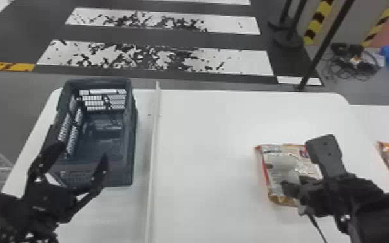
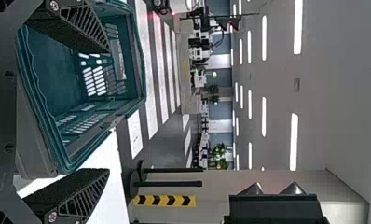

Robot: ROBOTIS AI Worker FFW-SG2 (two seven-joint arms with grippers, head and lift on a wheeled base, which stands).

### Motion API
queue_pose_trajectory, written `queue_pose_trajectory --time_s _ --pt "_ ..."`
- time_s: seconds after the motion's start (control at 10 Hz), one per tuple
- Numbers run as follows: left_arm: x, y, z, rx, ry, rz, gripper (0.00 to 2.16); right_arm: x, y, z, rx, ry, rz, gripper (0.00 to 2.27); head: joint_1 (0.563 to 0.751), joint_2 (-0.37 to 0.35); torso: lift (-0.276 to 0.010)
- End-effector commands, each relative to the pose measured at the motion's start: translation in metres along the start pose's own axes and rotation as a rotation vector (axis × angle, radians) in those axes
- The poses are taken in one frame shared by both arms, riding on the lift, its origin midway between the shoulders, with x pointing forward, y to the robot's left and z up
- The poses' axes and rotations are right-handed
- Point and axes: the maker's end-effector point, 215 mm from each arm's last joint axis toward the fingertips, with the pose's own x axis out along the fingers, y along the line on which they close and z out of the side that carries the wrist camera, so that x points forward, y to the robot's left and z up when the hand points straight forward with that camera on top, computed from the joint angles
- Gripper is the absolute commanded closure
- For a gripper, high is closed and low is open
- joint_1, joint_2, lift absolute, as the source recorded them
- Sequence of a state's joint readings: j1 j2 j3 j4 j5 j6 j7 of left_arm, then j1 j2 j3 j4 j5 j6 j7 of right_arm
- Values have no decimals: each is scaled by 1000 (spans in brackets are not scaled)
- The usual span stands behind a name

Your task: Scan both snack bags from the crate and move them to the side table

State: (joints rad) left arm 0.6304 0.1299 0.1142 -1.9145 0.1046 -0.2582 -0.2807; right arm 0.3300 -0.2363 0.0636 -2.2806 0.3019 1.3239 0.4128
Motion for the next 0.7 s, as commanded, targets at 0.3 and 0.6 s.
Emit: queue_pose_trajectory --time_s 0.3,0.6 --pt "0 0 -1 -1 1 -1 90 4 5 5 -8 1 0 2246 695 -37 -75" --pt "-1 1 -1 0 3 1 90 6 7 4 -12 7 -1 2246 695 -31 -75"
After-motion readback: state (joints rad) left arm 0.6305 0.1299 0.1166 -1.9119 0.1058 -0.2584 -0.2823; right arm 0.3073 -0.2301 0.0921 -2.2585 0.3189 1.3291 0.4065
